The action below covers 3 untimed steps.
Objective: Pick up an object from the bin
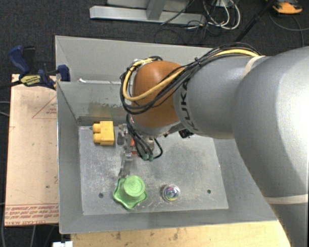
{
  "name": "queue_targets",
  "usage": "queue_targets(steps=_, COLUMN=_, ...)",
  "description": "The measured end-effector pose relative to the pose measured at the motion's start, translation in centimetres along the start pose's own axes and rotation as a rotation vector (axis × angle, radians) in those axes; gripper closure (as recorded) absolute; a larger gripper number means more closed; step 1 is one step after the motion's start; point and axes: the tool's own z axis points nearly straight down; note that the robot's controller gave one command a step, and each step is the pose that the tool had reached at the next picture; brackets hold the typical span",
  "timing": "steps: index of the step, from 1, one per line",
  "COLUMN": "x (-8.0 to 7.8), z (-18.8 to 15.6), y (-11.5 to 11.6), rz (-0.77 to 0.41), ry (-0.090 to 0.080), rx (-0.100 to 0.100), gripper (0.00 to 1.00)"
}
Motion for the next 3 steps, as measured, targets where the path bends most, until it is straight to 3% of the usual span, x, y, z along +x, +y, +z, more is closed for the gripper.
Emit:
queue_targets(steps=1, x=9.5, z=-1.0, y=-5.1, rz=-0.096, ry=0.007, rx=0.003, gripper=0.00)
queue_targets(steps=2, x=7.3, z=5.2, y=-8.6, rz=-0.291, ry=0.003, rx=0.001, gripper=0.00)
queue_targets(steps=3, x=7.2, z=4.9, y=-8.5, rz=-0.292, ry=-0.001, rx=0.000, gripper=1.00)
